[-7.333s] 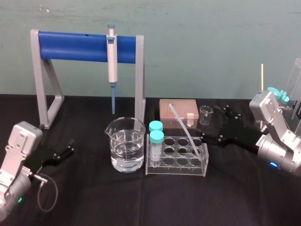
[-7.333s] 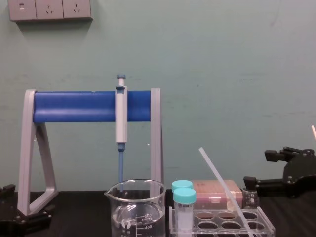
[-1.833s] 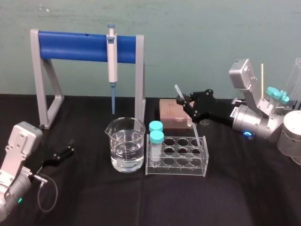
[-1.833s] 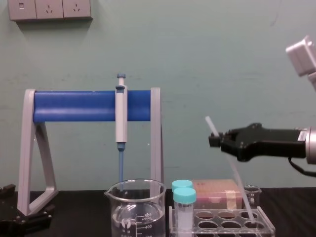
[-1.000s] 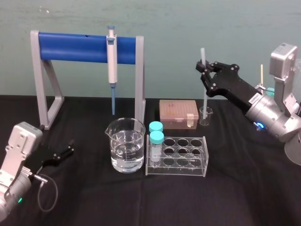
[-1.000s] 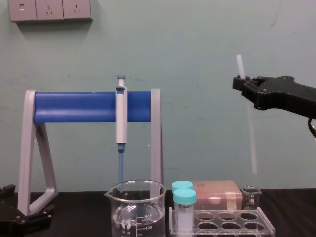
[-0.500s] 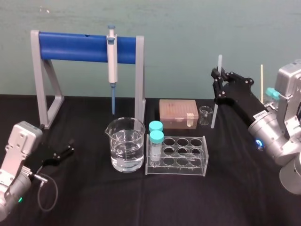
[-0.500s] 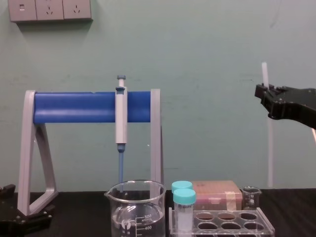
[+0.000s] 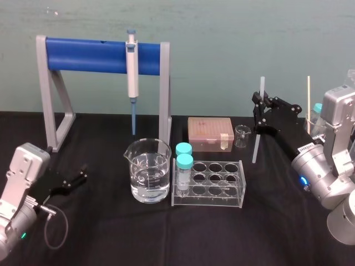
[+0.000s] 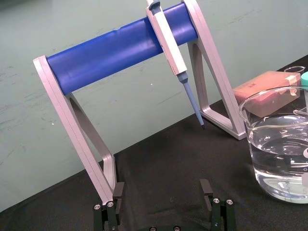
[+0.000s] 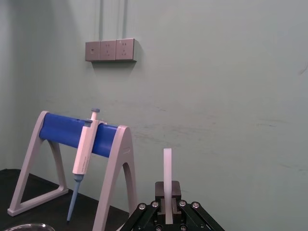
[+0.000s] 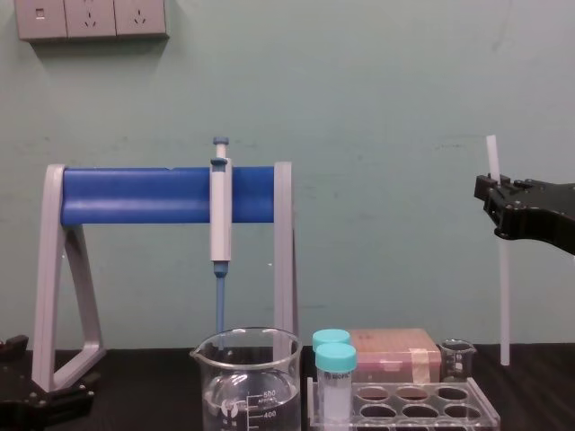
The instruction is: Pick up the stirring rod with one hand, then place it down.
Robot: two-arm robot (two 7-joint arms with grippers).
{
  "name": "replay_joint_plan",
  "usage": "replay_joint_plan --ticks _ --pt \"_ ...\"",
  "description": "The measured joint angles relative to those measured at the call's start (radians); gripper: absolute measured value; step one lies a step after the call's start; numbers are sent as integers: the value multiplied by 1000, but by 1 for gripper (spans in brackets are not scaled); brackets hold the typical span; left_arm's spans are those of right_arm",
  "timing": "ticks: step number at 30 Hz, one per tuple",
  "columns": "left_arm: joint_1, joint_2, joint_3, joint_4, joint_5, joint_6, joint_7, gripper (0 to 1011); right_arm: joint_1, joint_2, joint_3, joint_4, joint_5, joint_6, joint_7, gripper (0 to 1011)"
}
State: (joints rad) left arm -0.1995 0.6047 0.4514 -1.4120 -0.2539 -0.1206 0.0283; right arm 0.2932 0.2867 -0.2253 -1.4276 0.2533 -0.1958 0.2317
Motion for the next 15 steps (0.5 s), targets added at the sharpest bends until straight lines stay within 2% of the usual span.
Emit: replay_joint_plan --ticks 15 --pt "0 0 0 0 0 0 0 1000 2 1 -2 1 4 -2 1 71"
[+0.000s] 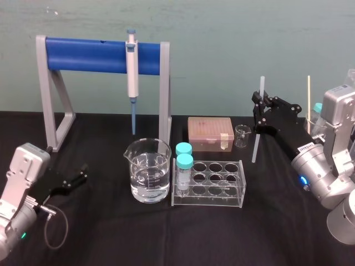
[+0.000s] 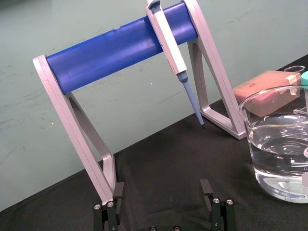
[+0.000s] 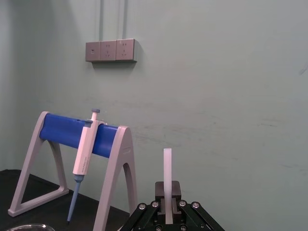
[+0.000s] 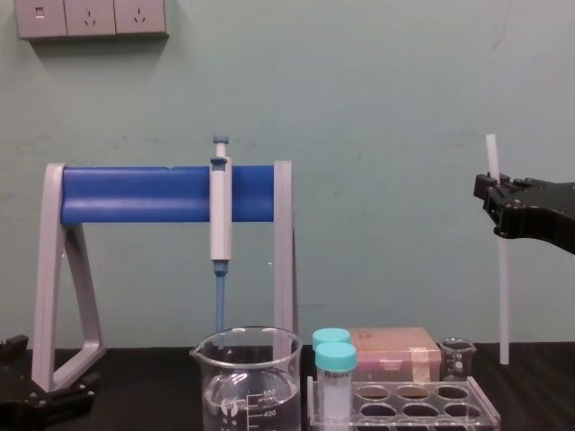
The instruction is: Pick up the stirring rod with one hand, then place it down.
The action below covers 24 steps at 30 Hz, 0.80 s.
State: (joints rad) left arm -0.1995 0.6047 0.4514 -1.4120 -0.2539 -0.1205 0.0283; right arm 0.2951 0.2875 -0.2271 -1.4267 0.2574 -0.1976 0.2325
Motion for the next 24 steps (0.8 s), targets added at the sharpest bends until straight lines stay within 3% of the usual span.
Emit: replay_joint_plan --ticks 24 --pt "0 0 0 0 0 0 0 1000 1 1 -1 1 3 -2 1 71"
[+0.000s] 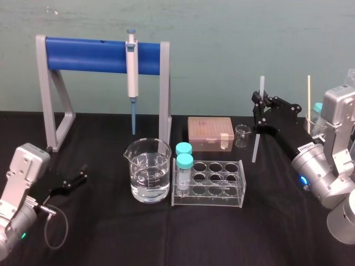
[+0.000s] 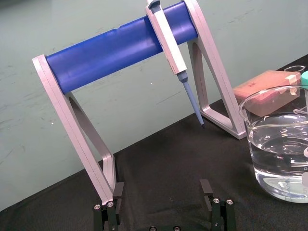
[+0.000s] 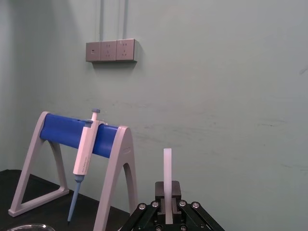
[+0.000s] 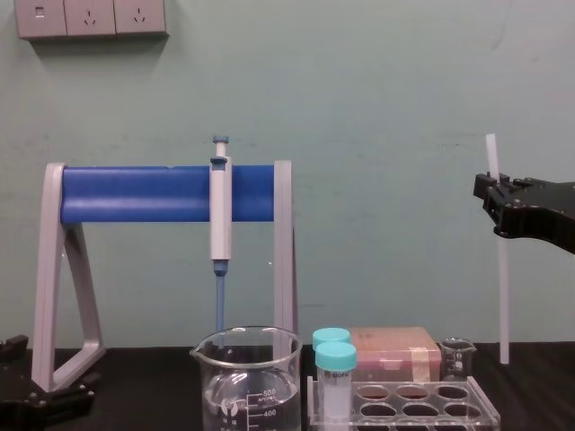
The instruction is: Pick up the stirring rod with one hand, then place it down.
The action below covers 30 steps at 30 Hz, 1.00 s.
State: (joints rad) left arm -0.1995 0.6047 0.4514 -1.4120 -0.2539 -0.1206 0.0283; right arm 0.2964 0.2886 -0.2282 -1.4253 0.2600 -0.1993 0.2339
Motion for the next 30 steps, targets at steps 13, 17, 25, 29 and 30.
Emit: replay_joint_plan --ticks 13,17,25,29,30 --pt "0 0 0 0 0 0 0 1000 0 0 0 0 0 0 0 71" --pt "0 0 0 0 0 0 0 1000 0 0 0 0 0 0 0 70" --pt "0 0 0 0 0 0 0 1000 0 0 0 0 0 0 0 71" --pt "0 0 0 0 0 0 0 1000 0 0 0 0 0 0 0 71" --pt "0 0 0 0 0 0 0 1000 0 0 0 0 0 0 0 71"
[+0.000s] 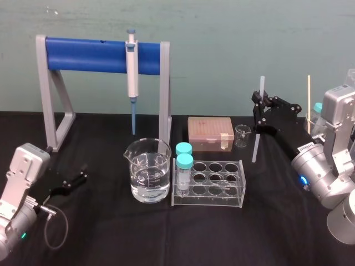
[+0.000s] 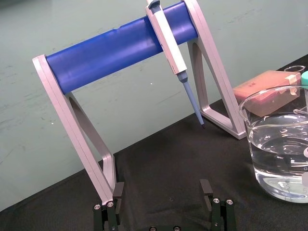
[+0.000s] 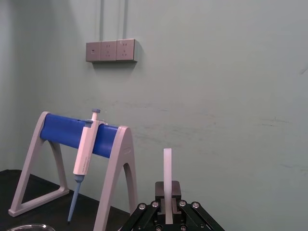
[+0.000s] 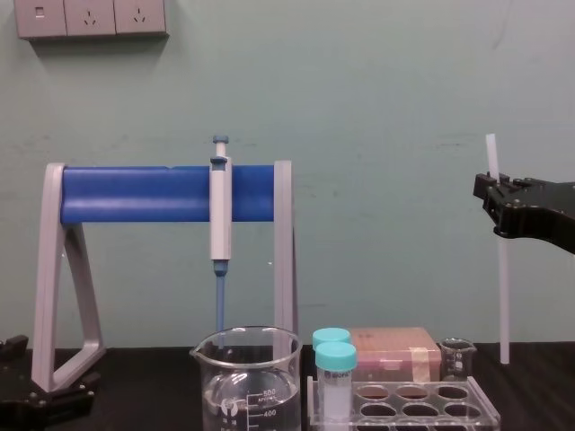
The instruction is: Pick up the stirring rod with one hand, then place it down.
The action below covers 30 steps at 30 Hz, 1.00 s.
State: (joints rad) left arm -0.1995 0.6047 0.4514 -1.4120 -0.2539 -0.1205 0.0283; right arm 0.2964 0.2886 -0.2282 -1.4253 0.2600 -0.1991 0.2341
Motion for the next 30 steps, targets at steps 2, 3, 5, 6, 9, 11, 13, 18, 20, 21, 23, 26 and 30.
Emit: replay_joint_plan --ticks 2,3,5,6,9,11,13,18,20,21,23,26,30 --pt "0 0 0 0 0 0 0 1000 0 0 0 0 0 0 0 71" --pt "0 0 0 0 0 0 0 1000 0 0 0 0 0 0 0 71" --pt "0 0 0 0 0 0 0 1001 0 0 0 0 0 0 0 71" --pt "0 0 0 0 0 0 0 1000 0 0 0 0 0 0 0 71" --pt "0 0 0 0 0 0 0 1000 0 0 0 0 0 0 0 71" --pt "0 0 0 0 0 0 0 1000 0 0 0 0 0 0 0 70" --pt "0 0 0 0 0 0 0 1000 0 0 0 0 0 0 0 71" --pt "0 0 0 0 0 0 0 1000 0 0 0 0 0 0 0 71" --pt "0 0 0 0 0 0 0 1000 0 0 0 0 0 0 0 71" --pt "0 0 0 0 0 0 0 1000 0 0 0 0 0 0 0 71" --pt "0 0 0 0 0 0 0 1000 0 0 0 0 0 0 0 70" --pt "0 0 0 0 0 0 0 1000 0 0 0 0 0 0 0 71" --pt "0 0 0 0 0 0 0 1000 0 0 0 0 0 0 0 71"
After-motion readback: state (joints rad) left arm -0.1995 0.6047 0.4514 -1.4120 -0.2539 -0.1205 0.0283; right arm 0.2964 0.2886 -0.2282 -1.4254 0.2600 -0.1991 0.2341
